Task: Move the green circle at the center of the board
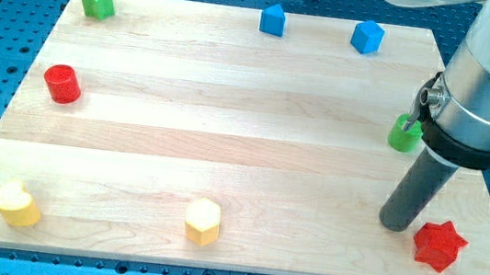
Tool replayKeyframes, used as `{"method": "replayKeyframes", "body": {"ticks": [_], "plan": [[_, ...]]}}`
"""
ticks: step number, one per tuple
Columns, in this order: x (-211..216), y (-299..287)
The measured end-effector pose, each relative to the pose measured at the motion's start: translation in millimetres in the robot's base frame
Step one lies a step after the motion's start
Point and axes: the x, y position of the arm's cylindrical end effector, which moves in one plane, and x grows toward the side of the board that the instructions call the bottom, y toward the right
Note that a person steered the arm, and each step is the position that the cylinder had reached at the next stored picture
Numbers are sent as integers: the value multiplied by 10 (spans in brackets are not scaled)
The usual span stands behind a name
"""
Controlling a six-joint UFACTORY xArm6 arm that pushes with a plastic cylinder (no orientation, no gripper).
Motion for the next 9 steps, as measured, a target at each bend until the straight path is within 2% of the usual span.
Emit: {"method": "replayKeyframes", "body": {"ticks": [6,7,8,9], "plan": [[-281,-92],[-762,330],[-884,899],[-1056,840]]}}
